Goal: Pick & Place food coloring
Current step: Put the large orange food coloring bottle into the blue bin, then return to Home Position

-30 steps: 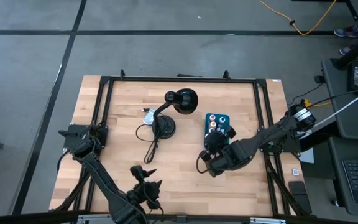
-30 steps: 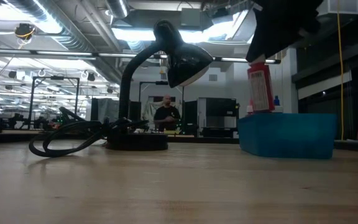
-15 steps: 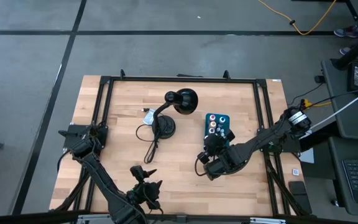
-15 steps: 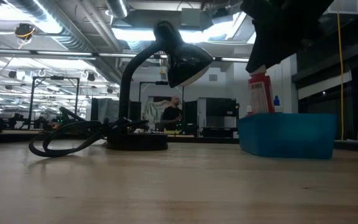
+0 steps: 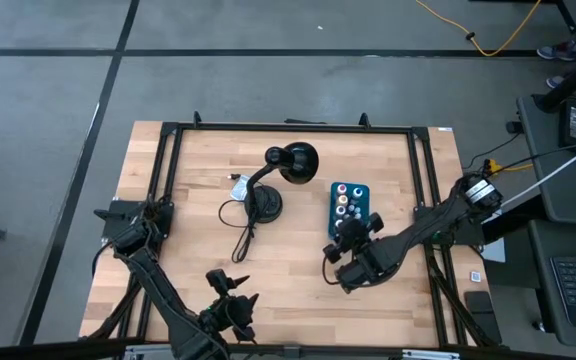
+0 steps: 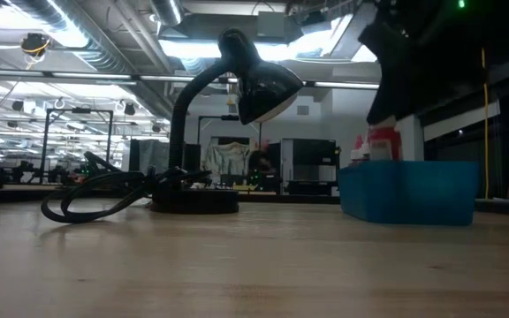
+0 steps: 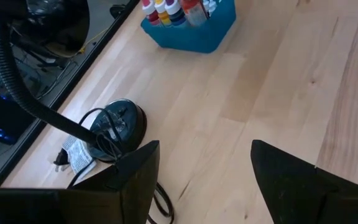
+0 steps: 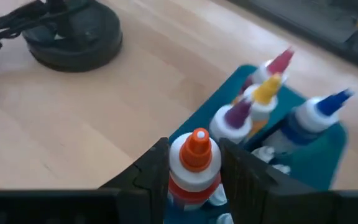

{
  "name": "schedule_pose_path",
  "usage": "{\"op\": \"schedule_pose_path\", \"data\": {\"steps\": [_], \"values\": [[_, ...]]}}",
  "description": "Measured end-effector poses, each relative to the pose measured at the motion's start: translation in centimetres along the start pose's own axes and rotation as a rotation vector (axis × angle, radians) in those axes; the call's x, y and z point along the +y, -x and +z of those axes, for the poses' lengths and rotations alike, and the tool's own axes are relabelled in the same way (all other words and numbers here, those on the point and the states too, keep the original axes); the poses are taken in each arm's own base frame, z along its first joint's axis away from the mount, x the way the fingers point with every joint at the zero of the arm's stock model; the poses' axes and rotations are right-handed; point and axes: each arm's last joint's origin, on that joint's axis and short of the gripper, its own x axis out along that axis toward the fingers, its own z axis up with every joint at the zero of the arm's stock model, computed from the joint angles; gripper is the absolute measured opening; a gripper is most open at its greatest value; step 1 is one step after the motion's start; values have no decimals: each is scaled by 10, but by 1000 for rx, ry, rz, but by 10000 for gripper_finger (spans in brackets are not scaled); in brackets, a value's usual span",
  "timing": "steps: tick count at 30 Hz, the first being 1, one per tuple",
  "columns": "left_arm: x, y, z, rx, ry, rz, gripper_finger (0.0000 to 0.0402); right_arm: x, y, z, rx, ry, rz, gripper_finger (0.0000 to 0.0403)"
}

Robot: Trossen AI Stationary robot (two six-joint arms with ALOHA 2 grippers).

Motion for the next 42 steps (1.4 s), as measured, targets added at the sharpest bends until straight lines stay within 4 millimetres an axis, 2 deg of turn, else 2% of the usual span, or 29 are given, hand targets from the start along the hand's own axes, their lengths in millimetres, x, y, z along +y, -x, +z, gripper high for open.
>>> {"op": "schedule_pose_path", "data": {"steps": [7, 12, 15, 19, 24, 28, 37, 42], "values": [[0, -1, 0, 1, 1, 1, 244, -1, -15, -19, 1, -43, 38, 129], [0, -1, 0, 1, 1, 2, 247, -3, -16, -21, 0, -32, 32, 137], [0, -1, 1, -3, 13, 3, 246, -4, -16, -21, -7, -24, 26, 157], [5, 1, 5, -23, 42, 0, 249, -5, -16, -21, -7, -21, 24, 205], [27, 20, 22, -158, 84, -22, 256, -6, -12, -16, -9, -9, 16, 267], [48, 41, 33, -274, 80, -42, 258, -5, 1, -6, -60, 32, 1, 297], [90, 72, 52, -487, -46, -4, 258, -4, 44, 29, -248, 143, -24, 307], [120, 84, 63, -508, -165, 19, 258, -13, 64, 55, -249, 274, -84, 307]]}}
